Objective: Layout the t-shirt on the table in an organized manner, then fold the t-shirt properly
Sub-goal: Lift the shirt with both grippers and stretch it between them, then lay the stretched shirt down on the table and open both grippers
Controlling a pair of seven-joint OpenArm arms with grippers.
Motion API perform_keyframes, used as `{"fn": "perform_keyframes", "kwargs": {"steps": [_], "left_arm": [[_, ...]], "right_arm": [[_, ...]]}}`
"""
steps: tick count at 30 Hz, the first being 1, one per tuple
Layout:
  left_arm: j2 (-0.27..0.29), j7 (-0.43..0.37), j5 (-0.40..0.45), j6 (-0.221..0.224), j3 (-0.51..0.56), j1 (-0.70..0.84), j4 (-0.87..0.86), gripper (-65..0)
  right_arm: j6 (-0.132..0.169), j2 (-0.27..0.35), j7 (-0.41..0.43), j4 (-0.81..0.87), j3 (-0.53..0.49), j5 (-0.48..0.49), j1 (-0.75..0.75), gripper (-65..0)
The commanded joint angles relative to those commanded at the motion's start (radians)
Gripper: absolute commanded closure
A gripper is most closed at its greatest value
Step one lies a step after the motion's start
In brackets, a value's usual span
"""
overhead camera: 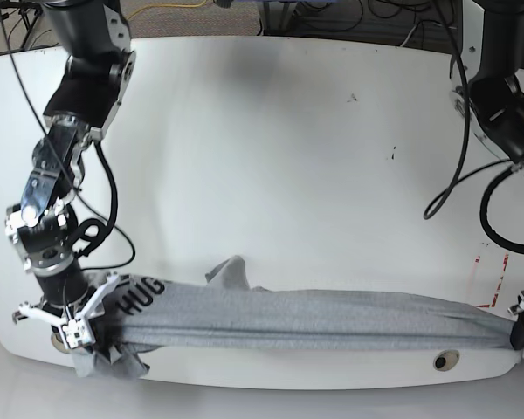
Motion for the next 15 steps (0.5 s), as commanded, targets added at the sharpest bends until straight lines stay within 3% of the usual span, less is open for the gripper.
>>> {"fn": "perform_keyframes", "kwargs": {"steps": [5, 11, 15], "left_arm": [[-0.003, 0.0, -0.063, 0.0, -0.008, 0.164, 0.018, 0.0], [-0.006, 0.0, -0.12, 0.0, -0.009, 0.331, 0.02, 0.0], [-0.006, 0.002, -0.123, 0.0, -0.009, 0.436, 0.02, 0.0]], "right_arm": [[0.0, -0.084, 0.009, 0.032, 0.072, 0.0, -0.184, -0.2], [0.044, -0.175, 0.095, 0.032, 0.117, 0.0, -0.35, -0.2], [0.051, -0.212, 0.115, 0.032, 0.123, 0.0, -0.457, -0.2]]}}
